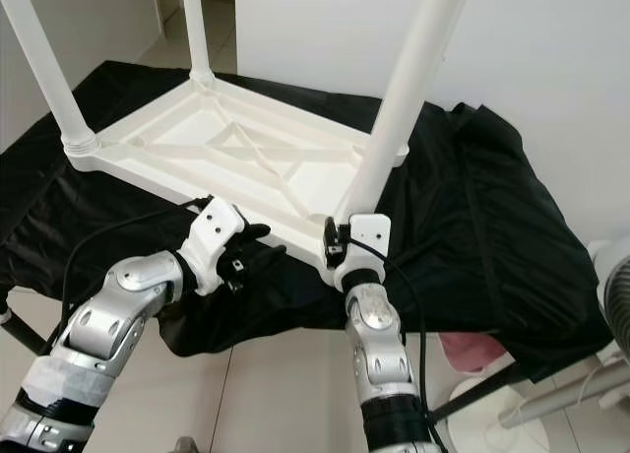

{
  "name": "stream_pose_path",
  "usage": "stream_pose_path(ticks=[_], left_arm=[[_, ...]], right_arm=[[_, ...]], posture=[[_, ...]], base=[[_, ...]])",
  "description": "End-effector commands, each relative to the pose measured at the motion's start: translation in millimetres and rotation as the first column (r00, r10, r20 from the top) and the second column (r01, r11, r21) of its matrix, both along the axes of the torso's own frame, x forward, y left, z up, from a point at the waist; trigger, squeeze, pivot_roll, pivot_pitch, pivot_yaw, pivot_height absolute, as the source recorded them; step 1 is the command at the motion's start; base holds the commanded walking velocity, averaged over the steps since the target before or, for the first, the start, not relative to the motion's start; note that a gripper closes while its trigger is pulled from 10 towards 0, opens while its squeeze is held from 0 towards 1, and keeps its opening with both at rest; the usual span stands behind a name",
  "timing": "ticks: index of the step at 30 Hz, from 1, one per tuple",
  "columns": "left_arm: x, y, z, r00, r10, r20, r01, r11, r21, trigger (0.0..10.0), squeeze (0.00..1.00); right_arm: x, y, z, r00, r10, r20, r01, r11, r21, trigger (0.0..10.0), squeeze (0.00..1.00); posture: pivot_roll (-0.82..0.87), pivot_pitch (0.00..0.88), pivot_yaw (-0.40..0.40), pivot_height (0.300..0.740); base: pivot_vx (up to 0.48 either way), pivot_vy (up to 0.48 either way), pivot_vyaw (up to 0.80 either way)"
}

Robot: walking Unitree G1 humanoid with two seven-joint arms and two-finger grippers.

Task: Building children table

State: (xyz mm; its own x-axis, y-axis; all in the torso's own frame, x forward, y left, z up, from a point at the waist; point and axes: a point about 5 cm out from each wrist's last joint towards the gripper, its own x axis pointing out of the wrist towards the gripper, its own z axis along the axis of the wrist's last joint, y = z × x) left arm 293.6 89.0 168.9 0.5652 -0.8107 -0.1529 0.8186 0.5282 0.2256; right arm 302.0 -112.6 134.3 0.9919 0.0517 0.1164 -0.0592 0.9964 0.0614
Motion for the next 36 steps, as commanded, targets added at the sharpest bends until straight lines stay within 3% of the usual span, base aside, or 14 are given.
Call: stream_pose_path(ticks=[1,13,14,28,29,30,36], left_arm=[[-0.3,-0.3,-1,0.999,0.038,0.005,-0.038,0.999,-0.001,10.0,0.0],[-0.4,-0.3,-2,0.999,0.039,0.002,-0.039,0.999,0.002,10.0,0.0],[-0.2,-0.6,-1,0.999,0.039,0.003,-0.039,0.999,0.001,10.0,0.0],[0.6,0.8,0,0.999,0.038,0.008,-0.038,0.999,0.007,10.0,0.0],[0.6,1.1,0,0.999,0.038,0.008,-0.038,0.999,0.007,10.0,0.0],[0.2,1.4,0,0.999,0.038,0.007,-0.038,0.999,0.008,10.0,0.0],[-0.2,2.5,0,0.999,0.036,0.008,-0.036,0.999,0.015,10.0,0.0]], right_arm=[[-7.6,7.2,-4,1.0,0.027,-0.009,-0.027,1.0,0.011,10.0,0.0],[-12.1,7.8,2,1.0,0.021,0.013,-0.021,1.0,-0.011,10.0,0.0],[-11.7,5.9,2,1.0,0.023,0.011,-0.023,1.0,-0.008,10.0,1.0],[-6.0,-17.7,3,0.995,0.101,0.021,-0.099,0.994,-0.047,10.0,1.0],[-4.9,-20.5,2,0.99,0.137,0.015,-0.136,0.99,-0.047,10.0,0.93],[-4.0,-23.7,1,0.984,0.177,0.014,-0.176,0.983,-0.044,10.0,0.0],[-2.6,-26.0,0,0.946,0.322,0.02,-0.32,0.945,-0.067,10.0,0.0]], posture=[[0.04,0.043,-0.1,0.74],[0.03,0.043,-0.1,0.74],[0.03,0.043,-0.1,0.74],[0.03,0.045,-0.098,0.74],[0.03,0.045,-0.097,0.74],[0.03,0.045,-0.097,0.74],[0.04,0.045,-0.093,0.74]], base=[[0.0,0.0,0.0],[0.0,0.0,0.0],[0.0,0.0,0.0],[0.0,0.0,0.0],[0.0,0.0,0.0],[0.0,0.0,0.0],[0.0,0.0,0.0]])
